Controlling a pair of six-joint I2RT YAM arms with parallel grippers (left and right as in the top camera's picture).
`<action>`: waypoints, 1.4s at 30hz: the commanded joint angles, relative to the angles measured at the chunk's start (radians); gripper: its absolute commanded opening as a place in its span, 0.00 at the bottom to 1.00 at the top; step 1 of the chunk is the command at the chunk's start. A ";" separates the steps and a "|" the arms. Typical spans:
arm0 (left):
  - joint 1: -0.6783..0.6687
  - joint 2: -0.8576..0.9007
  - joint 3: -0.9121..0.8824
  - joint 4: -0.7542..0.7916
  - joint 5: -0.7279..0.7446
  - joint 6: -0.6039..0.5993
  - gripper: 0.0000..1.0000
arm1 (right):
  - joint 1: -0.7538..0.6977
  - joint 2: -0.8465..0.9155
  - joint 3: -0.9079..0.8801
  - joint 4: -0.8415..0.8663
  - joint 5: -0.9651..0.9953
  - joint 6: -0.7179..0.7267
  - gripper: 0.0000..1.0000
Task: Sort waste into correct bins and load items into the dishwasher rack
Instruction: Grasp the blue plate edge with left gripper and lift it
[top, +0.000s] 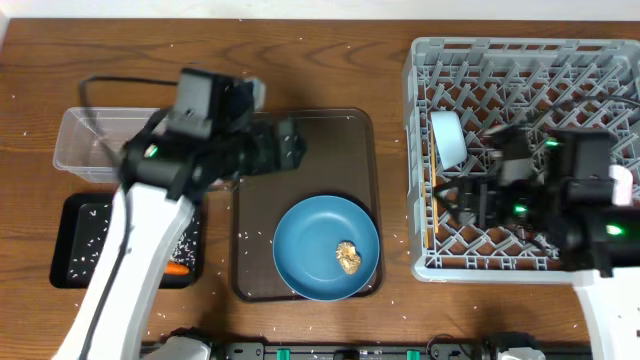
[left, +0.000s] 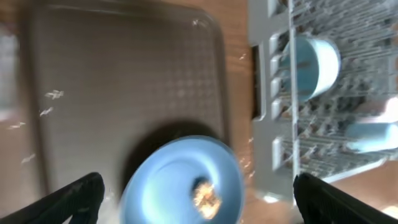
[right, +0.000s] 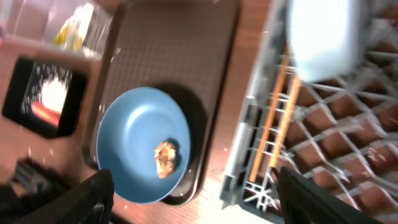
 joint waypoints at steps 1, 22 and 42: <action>0.000 -0.036 0.005 -0.109 -0.098 0.112 0.92 | 0.082 0.038 0.010 0.011 0.103 0.060 0.77; -0.109 -0.021 -0.583 0.143 -0.108 0.070 0.73 | 0.106 0.093 0.010 0.092 0.162 0.142 0.81; -0.118 0.190 -0.671 0.367 -0.216 0.070 0.06 | 0.106 0.093 0.010 0.094 0.168 0.142 0.84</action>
